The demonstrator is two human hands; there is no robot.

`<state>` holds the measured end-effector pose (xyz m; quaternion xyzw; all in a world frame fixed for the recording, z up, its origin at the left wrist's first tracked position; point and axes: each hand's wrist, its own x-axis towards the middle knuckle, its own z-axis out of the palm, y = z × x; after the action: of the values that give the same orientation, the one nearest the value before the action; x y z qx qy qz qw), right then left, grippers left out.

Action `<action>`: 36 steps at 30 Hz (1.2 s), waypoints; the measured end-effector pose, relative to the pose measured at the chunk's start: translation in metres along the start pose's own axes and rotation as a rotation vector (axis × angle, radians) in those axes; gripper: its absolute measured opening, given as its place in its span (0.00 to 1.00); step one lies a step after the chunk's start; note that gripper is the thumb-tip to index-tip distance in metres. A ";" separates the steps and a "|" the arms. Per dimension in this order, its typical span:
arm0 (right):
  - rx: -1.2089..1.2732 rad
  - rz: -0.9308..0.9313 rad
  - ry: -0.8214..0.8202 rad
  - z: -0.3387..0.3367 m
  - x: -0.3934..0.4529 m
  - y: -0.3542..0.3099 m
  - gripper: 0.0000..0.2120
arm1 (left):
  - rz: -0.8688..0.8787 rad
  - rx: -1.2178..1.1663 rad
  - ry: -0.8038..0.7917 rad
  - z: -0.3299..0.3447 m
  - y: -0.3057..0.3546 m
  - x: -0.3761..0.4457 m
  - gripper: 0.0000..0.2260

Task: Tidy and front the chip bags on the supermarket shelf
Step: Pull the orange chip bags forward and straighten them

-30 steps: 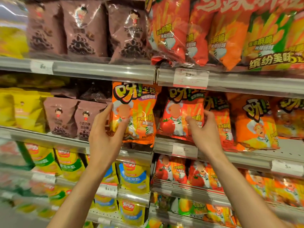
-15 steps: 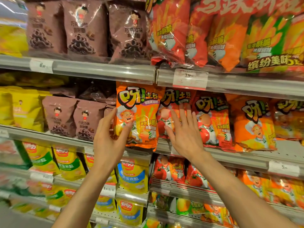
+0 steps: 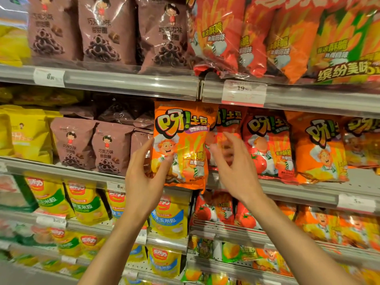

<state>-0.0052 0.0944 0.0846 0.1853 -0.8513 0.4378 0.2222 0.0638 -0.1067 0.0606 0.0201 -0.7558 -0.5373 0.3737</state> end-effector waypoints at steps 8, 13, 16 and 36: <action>0.345 0.237 -0.173 0.005 -0.025 -0.004 0.30 | -0.158 -0.228 -0.141 0.008 -0.005 -0.008 0.30; 0.360 0.300 -0.167 -0.028 -0.039 0.012 0.20 | -0.175 -0.245 -0.263 0.035 -0.004 -0.020 0.26; 0.368 0.312 -0.124 -0.057 -0.046 0.028 0.19 | -0.155 -0.212 -0.276 0.062 0.007 -0.032 0.18; 0.410 0.466 0.112 -0.357 -0.096 0.232 0.21 | -0.193 -0.123 -0.579 0.365 0.166 -0.165 0.14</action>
<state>0.0337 0.5286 0.0642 0.0019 -0.7513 0.6489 0.1204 0.0304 0.3251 0.0557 -0.0849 -0.7914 -0.5985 0.0907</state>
